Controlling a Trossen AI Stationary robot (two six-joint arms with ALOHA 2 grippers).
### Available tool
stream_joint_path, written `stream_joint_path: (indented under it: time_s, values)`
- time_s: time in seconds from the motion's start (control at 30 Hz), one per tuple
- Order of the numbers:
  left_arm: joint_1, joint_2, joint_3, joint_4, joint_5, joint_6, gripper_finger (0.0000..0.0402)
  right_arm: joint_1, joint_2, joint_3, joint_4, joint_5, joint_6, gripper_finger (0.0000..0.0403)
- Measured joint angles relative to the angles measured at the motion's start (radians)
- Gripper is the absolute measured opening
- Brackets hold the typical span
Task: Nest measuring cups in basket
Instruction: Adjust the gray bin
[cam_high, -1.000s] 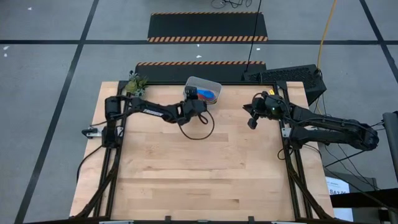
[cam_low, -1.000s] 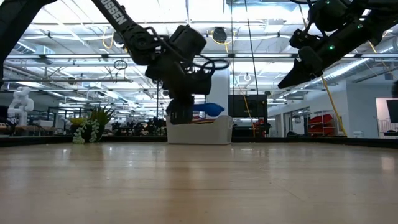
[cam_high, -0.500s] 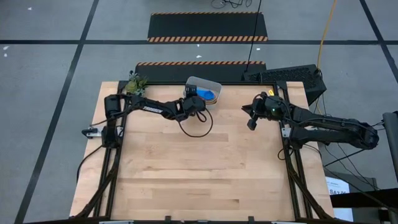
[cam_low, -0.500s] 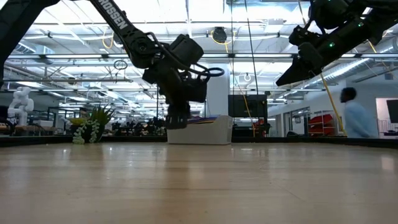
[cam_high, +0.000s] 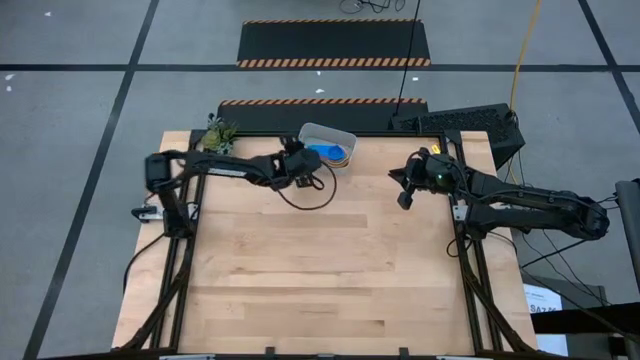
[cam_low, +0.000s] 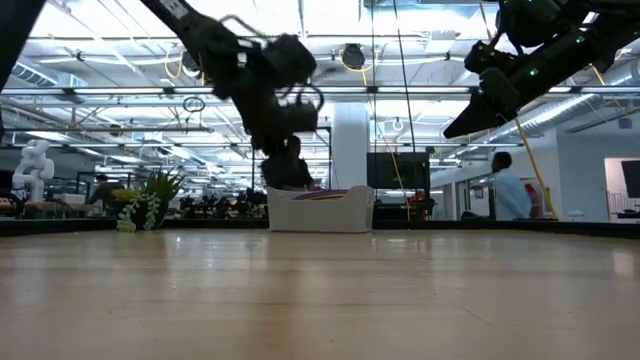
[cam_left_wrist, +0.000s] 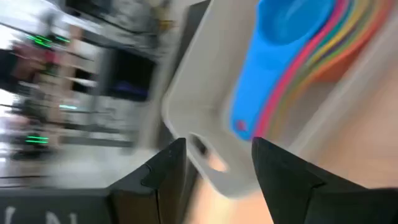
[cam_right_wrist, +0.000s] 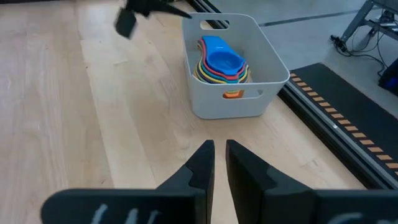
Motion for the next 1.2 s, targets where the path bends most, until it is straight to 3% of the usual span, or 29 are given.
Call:
stream_joint_path:
  time_s: [0.13, 0.33, 0.57, 0.77, 0.9, 1.0, 1.1, 1.2]
  values:
    - [-0.004, -0.123, -0.047, -0.025, 0.141, -0.172, 0.0173, 0.004, 0.001, 0.0, -0.002, -0.023, -0.074, 0.0034]
    - [-0.046, -0.299, -0.23, 0.117, 0.189, -0.268, 0.0125, 0.005, 0.001, 0.0, 0.009, -0.104, -0.09, 0.0023]
    - [-0.107, -0.465, -0.454, 0.32, 0.322, -0.355, 0.0053, 0.005, 0.001, 0.0, 0.023, -0.13, -0.072, 0.0003]
    - [-0.208, -0.511, -0.599, 0.427, 0.364, -0.489, 0.0012, 0.044, 0.001, -0.085, 0.168, -0.188, -0.004, 0.0001]
    - [-0.314, -0.503, -0.674, 0.534, 0.359, -0.599, 0.0004, 0.078, 0.013, -0.207, 0.391, -0.162, 0.109, 0.0]
    - [-0.403, -0.502, -0.693, 0.574, 0.326, -0.658, 0.0009, 0.093, 0.082, -0.222, 0.407, -0.055, 0.225, 0.0]
    - [-0.482, -0.503, -0.693, 0.601, 0.248, -0.686, 0.0014, 0.109, 0.194, -0.218, 0.461, -0.066, 0.227, 0.0]
    - [-0.541, -0.503, -0.694, 0.622, 0.209, -0.693, 0.0016, 0.108, 0.322, -0.186, 0.623, -0.112, 0.206, 0.0]
